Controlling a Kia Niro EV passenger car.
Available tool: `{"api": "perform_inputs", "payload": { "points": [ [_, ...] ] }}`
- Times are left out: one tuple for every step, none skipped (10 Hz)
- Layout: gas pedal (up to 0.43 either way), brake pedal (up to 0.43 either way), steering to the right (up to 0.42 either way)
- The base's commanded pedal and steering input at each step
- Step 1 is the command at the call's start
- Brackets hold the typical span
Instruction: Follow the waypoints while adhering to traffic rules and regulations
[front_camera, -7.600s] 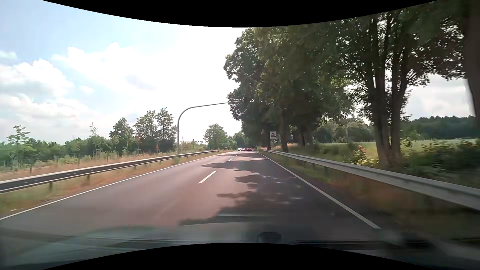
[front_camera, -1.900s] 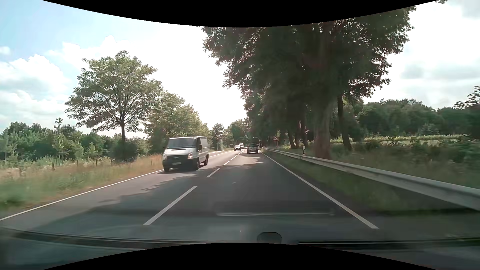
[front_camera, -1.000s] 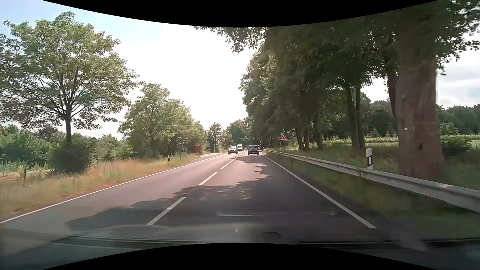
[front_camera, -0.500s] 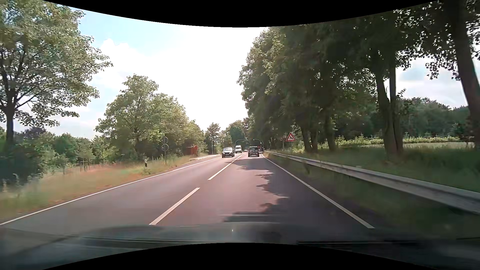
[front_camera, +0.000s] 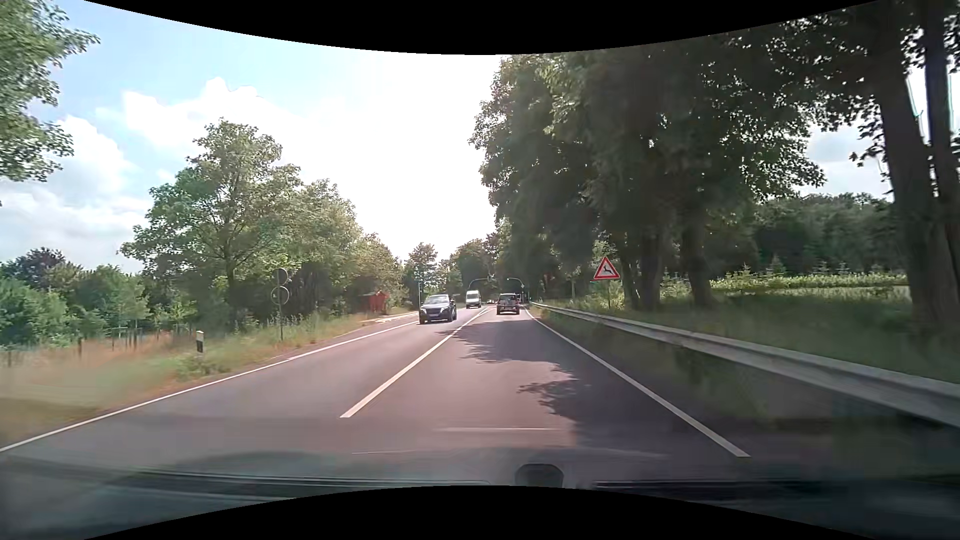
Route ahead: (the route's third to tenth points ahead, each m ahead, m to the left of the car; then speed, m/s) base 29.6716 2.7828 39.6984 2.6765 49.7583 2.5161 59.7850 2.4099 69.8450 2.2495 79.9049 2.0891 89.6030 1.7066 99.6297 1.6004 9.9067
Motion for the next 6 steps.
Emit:
{"api": "perform_inputs", "payload": {
  "points": [
    [0.319,0.0,0.0],
    [0.311,0.0,0.0],
    [0.311,0.0,0.002],
    [0.311,0.0,0.003],
    [0.299,0.0,0.003],
    [0.299,0.0,0.003]
  ]
}}
